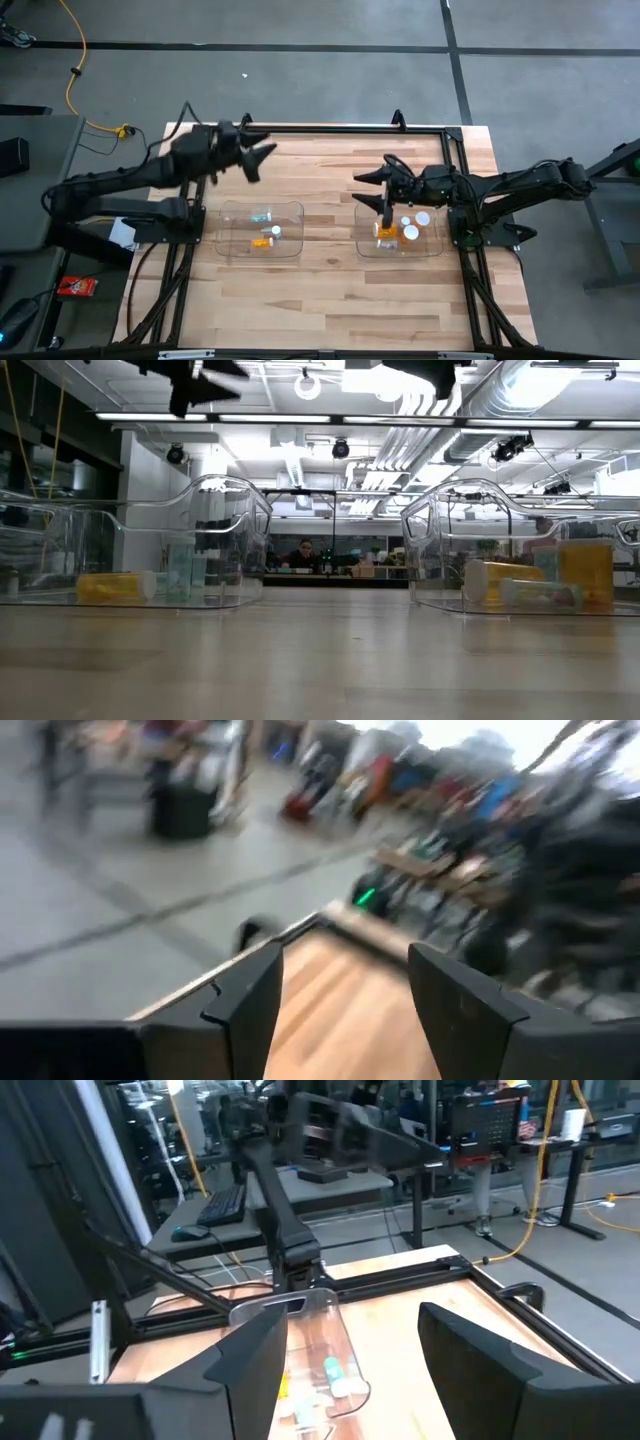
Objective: Pick and place medicine bottles into bin by pill shape (circle, oval)
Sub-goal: Put the blue tablet bottle into the left transparent bin
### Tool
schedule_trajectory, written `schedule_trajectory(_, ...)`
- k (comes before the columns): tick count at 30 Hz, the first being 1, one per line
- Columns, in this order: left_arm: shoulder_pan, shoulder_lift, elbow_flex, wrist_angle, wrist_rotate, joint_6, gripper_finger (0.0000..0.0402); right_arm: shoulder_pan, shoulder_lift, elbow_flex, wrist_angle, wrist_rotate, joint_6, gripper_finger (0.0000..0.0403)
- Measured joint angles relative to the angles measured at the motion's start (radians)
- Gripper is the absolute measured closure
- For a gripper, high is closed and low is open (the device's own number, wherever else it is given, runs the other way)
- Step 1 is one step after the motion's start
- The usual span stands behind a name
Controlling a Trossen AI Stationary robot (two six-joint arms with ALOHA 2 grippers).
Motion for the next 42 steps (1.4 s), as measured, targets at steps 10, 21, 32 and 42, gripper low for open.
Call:
schedule_trajectory(10,0.47,0.27,0.237,-0.582,0.139,0.071,0.0139,0.0,0.0,0.0,-0.003,0.016,0.025,0.0183)
schedule_trajectory(21,0.571,0.639,0.314,-0.726,0.223,0.036,0.0118,0.0,0.0,0.0,-0.011,0.016,0.084,0.0183)
schedule_trajectory(32,0.54,0.761,0.316,-0.74,0.108,-0.023,0.0124,0.0,0.0,0.0,-0.014,0.046,0.128,0.0183)
schedule_trajectory(42,0.54,0.839,0.316,-0.76,0.129,-0.045,0.0162,0.0,0.0,0.0,-0.014,0.047,0.161,0.0183)
